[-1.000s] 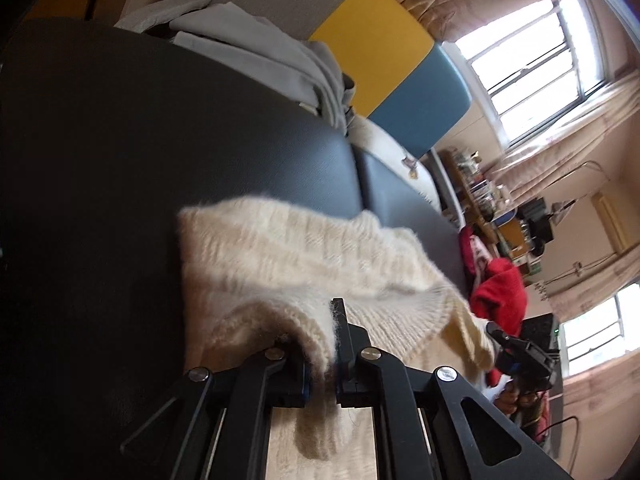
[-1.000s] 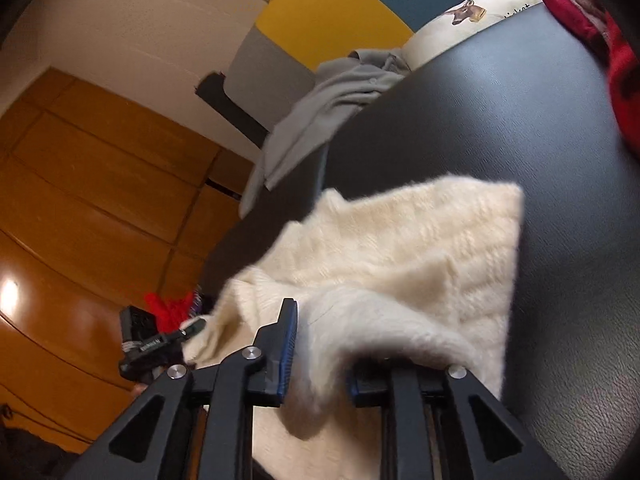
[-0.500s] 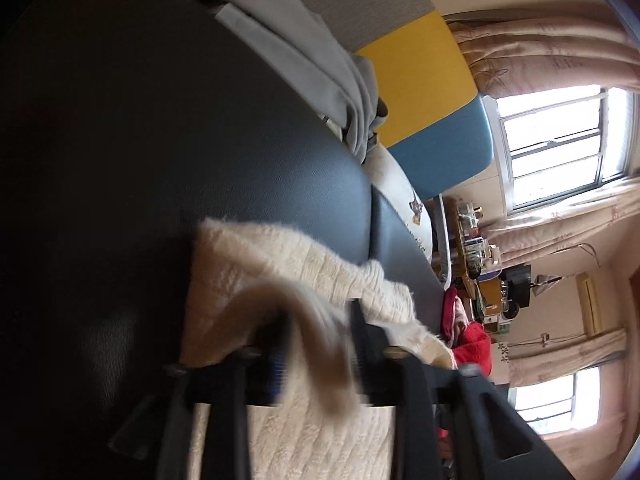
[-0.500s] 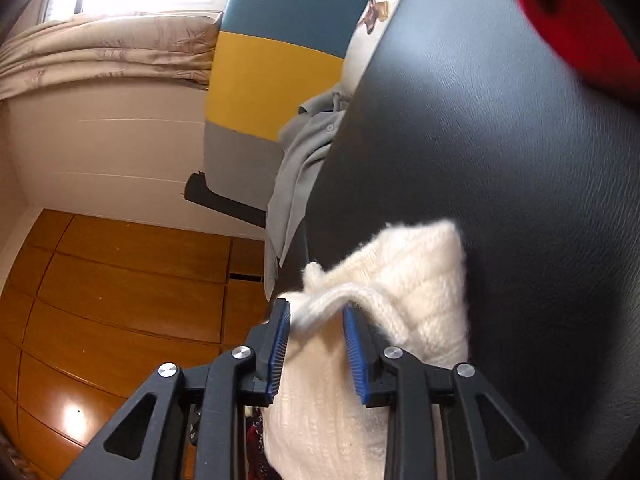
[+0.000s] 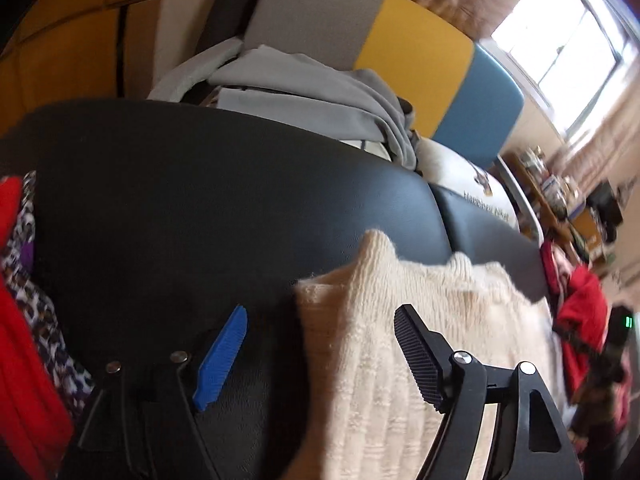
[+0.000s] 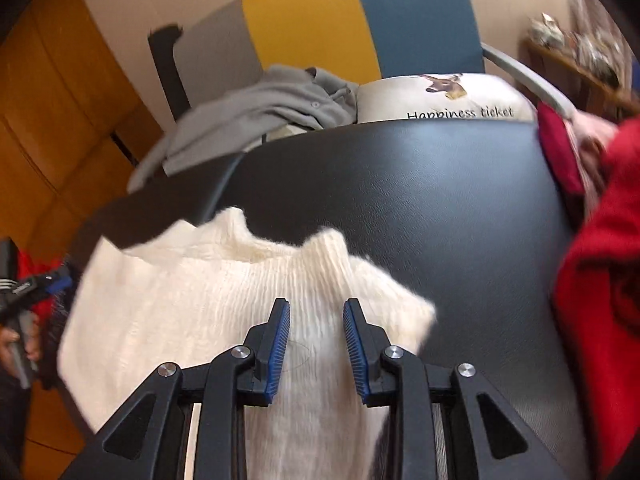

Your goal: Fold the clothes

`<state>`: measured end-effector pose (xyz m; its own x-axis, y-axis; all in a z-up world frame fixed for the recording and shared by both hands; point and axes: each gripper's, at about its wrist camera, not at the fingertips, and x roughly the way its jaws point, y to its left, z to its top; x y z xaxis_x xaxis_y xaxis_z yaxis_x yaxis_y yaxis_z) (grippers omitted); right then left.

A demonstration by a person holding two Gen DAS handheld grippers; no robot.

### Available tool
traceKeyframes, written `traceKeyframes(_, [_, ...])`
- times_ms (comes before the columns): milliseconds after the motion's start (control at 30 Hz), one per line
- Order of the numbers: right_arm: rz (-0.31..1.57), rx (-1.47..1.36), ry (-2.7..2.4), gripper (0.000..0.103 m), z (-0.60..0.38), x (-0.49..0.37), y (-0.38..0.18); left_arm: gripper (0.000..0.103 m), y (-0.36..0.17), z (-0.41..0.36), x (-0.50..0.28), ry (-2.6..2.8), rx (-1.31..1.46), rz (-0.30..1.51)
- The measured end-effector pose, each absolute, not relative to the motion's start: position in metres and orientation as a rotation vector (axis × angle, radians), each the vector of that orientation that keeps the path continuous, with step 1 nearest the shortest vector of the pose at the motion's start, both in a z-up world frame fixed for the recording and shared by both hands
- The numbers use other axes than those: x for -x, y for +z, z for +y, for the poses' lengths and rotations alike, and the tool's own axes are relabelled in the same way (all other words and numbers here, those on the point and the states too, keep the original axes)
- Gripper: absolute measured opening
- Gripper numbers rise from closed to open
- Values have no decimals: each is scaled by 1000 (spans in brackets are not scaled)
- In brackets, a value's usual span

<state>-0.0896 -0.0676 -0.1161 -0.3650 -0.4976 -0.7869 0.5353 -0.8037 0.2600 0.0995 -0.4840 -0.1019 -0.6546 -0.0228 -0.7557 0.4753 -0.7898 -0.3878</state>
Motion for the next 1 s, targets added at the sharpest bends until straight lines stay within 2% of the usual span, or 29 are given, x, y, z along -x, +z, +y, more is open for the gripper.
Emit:
traceKeyframes(33, [87, -1246, -2192, 29, -76, 95, -118, 84, -103, -484, -100, -2487, -1131, 780])
traceKeyframes(100, [149, -1264, -2218, 29, -88, 105, -123, 85, -105, -484, -97, -2499, -1144, 695])
traceKeyframes(200, [195, -1320, -2226, 29, -100, 117, -134, 85, -115, -481, -78, -2528, -1207, 659])
traceKeyframes(267, [176, -1376, -2188, 29, -104, 124, -142, 70, -121, -476, -65, -2544, -1269, 668])
traceKeyframes(300, [163, -1388, -2170, 30, -103, 124, -143, 40, -122, -472, -63, -2552, -1279, 648])
traceKeyframes(333, [156, -1395, -2156, 29, -101, 123, -145, 16, -122, -467, -61, -2557, -1282, 614])
traceKeyframes(367, [175, -1382, -2160, 27, -100, 121, -143, 10, -122, -462, -59, -2562, -1285, 580])
traceKeyframes(400, [194, -1369, -2164, 18, -99, 118, -142, 8, -119, -458, -60, -2570, -1264, 562])
traceKeyframes(467, [254, -1325, -2179, 8, -100, 110, -136, 7, -110, -451, -67, -2588, -1199, 541])
traceKeyframes(533, [313, -1248, -2212, 7, -102, 99, -123, 7, -101, -452, -75, -2594, -1111, 574])
traceKeyframes(667, [281, -1167, -2304, 7, -94, 100, -108, 7, -113, -466, -72, -2465, -1087, 649])
traceKeyframes(867, [215, -1299, -2347, 7, -93, 117, -153, 7, -140, -453, -49, -2360, -1169, 557])
traceKeyframes(1000, [120, -1290, -2356, 7, -85, 117, -154, 8, -140, -451, -49, -2355, -1182, 546])
